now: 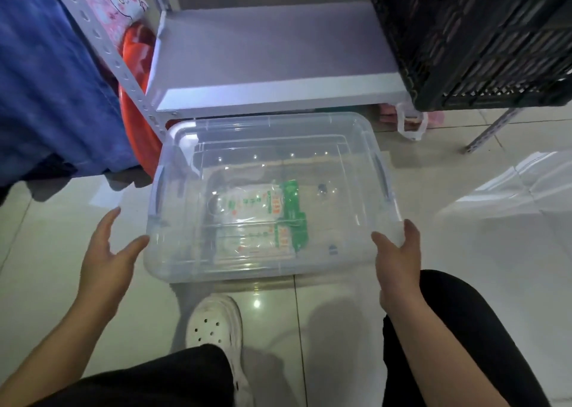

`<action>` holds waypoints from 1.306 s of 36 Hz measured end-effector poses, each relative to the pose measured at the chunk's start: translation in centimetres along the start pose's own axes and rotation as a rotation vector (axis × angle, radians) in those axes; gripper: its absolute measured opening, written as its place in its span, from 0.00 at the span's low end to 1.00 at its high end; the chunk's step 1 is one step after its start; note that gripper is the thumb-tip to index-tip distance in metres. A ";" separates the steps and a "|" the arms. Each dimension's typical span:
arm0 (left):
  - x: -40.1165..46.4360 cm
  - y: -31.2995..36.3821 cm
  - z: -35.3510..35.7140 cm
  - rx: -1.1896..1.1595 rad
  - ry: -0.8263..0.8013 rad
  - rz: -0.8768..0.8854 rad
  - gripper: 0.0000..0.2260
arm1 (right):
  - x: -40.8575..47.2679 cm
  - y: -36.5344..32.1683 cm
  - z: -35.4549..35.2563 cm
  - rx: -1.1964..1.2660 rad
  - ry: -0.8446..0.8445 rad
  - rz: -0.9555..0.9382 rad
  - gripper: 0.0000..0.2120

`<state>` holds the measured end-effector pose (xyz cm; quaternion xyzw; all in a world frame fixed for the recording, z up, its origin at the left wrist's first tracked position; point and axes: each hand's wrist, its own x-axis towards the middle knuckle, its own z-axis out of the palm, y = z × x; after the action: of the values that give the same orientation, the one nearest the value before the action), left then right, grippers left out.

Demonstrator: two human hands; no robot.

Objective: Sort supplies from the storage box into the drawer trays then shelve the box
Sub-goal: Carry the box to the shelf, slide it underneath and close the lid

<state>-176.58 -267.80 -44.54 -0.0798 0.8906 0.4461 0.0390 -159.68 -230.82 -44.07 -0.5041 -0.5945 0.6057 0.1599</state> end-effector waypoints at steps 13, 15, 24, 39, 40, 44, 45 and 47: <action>-2.2 -1.3 2.1 -0.727 -0.368 -0.391 0.18 | 0.3 0.1 0.1 0.377 -0.015 0.296 0.30; -1.7 -0.7 1.5 -0.755 -0.349 -0.395 0.20 | 0.2 -1.0 -0.3 0.405 -0.050 0.294 0.28; -2.1 4.6 -3.1 -0.874 -0.439 -0.395 0.16 | -2.7 -6.7 -2.7 0.447 -0.134 0.163 0.18; -2.0 18.0 -8.9 -0.983 -0.456 -0.089 0.32 | -4.8 -19.1 -7.6 0.645 -0.281 -0.343 0.23; -1.7 18.7 -8.7 -0.979 -0.457 -0.093 0.33 | -4.2 -19.5 -7.4 0.635 -0.316 -0.386 0.19; -0.7 21.2 -6.8 -0.911 -0.433 -0.076 0.29 | -0.5 -19.5 -6.2 0.451 -0.468 -0.558 0.24; -0.6 21.7 -6.2 -0.870 -0.409 -0.046 0.28 | 0.4 -19.2 -5.9 0.379 -0.484 -0.577 0.29; -0.5 22.2 -5.0 -0.796 -0.384 0.010 0.26 | 2.1 -18.4 -5.6 0.227 -0.480 -0.618 0.35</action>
<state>-180.06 -258.64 -24.01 -0.0002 0.6263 0.7613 0.1678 -163.55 -221.55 -27.56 -0.1251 -0.6678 0.6915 0.2454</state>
